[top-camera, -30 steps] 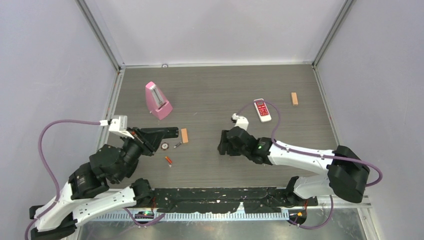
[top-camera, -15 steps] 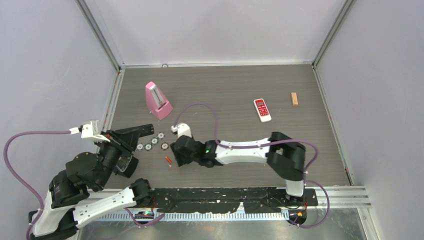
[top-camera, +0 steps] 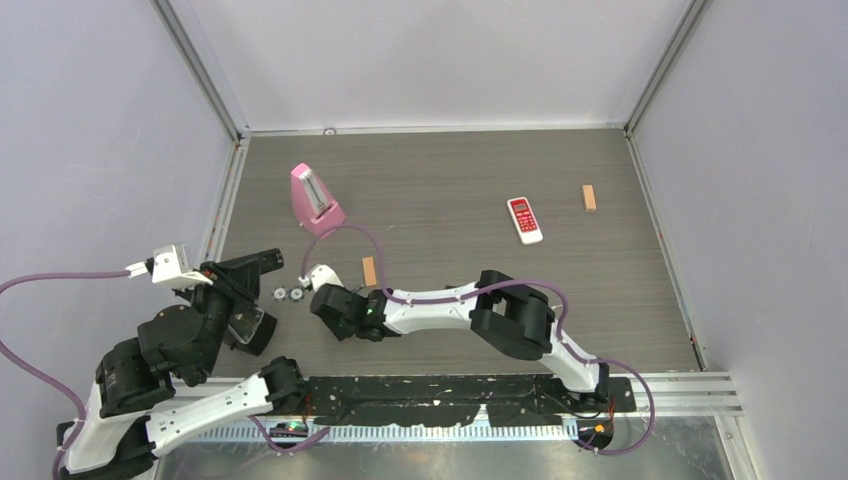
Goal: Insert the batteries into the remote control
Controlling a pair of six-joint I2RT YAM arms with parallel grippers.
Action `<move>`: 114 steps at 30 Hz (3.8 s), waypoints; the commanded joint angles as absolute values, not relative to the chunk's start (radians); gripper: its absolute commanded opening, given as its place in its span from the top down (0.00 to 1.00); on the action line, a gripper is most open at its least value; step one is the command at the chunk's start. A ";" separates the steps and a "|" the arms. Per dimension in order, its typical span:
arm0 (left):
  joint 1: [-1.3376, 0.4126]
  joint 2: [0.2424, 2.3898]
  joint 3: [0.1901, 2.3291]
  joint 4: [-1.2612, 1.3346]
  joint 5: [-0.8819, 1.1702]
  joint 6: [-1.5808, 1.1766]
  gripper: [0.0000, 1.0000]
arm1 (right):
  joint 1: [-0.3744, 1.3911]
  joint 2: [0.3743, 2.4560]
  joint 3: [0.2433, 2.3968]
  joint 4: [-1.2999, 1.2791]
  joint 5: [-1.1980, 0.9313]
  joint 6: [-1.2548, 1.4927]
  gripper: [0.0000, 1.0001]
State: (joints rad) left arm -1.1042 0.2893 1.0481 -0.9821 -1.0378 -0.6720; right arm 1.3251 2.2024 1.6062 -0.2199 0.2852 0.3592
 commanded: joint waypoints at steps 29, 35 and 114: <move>-1.105 0.286 0.871 -0.689 -0.722 -0.553 1.00 | 1.269 1.543 1.041 -0.107 0.379 0.334 0.95; -1.105 0.321 0.805 -0.538 -0.527 -0.521 1.00 | 1.266 1.225 0.892 -0.097 0.296 0.214 0.95; -0.632 0.648 0.445 0.034 0.517 -1.270 1.00 | 1.289 1.188 1.130 -0.694 0.185 0.110 0.88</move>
